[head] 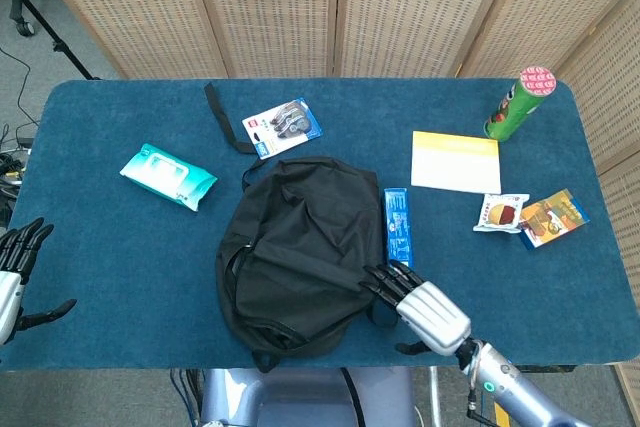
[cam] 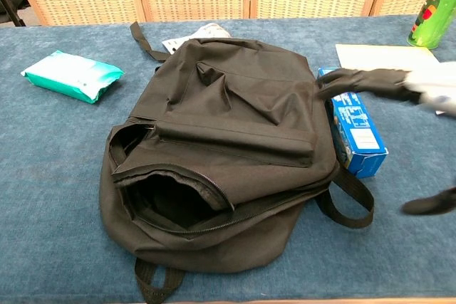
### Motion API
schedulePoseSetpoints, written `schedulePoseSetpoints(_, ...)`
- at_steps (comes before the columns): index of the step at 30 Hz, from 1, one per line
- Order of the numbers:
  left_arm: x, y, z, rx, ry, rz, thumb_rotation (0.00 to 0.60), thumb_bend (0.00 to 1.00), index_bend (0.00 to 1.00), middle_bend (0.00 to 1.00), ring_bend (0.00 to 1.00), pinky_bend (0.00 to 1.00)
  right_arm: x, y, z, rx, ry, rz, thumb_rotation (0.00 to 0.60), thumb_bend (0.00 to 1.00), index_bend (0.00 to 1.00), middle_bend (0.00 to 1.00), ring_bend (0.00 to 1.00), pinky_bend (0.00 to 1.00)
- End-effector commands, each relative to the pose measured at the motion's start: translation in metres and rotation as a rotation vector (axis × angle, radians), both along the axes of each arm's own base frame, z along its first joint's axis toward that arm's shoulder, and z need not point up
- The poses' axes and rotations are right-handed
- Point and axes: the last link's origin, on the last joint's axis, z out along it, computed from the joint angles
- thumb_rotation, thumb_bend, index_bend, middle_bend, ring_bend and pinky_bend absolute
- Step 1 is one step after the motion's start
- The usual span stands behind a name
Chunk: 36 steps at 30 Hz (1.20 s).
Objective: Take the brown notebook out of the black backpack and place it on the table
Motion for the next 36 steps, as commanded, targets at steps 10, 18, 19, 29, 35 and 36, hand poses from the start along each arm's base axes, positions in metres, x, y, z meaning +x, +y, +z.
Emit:
schedulePoseSetpoints(10,-0.005,0.005,0.0,-0.012,-0.008,0.021,0.6,0.0,0.0,0.0,0.0,0.0,0.071,-0.02,-0.066,0.231,-0.089,-0.043,0.6,0.0,0.07,0.0,0.0,0.0)
schedulePoseSetpoints(18,-0.007,0.006,0.003,-0.008,-0.023,0.028,0.6,0.0,0.0,0.0,0.0,0.0,0.1,-0.027,-0.091,0.224,-0.117,-0.059,0.6,0.0,0.12,0.0,0.0,0.0)
schedulePoseSetpoints(19,-0.007,0.006,0.003,-0.008,-0.025,0.029,0.6,0.0,0.0,0.0,0.0,0.0,0.101,-0.028,-0.094,0.219,-0.115,-0.059,0.6,0.0,0.13,0.01,0.0,0.0)
schedulePoseSetpoints(29,-0.008,0.005,0.006,-0.004,-0.04,0.025,0.6,0.0,0.0,0.0,0.0,0.0,0.113,-0.032,-0.11,0.124,-0.111,-0.058,0.6,0.13,0.36,0.26,0.07,0.16)
schedulePoseSetpoints(35,-0.008,0.005,0.008,0.001,-0.046,0.026,0.6,0.0,0.0,0.0,0.0,0.0,0.116,-0.035,-0.112,0.078,-0.131,-0.057,0.6,0.28,0.41,0.38,0.2,0.28)
schedulePoseSetpoints(36,-0.008,0.005,0.008,0.001,-0.046,0.026,0.6,0.0,0.0,0.0,0.0,0.0,0.117,-0.036,-0.111,0.067,-0.134,-0.056,0.6,0.3,0.41,0.39,0.21,0.3)
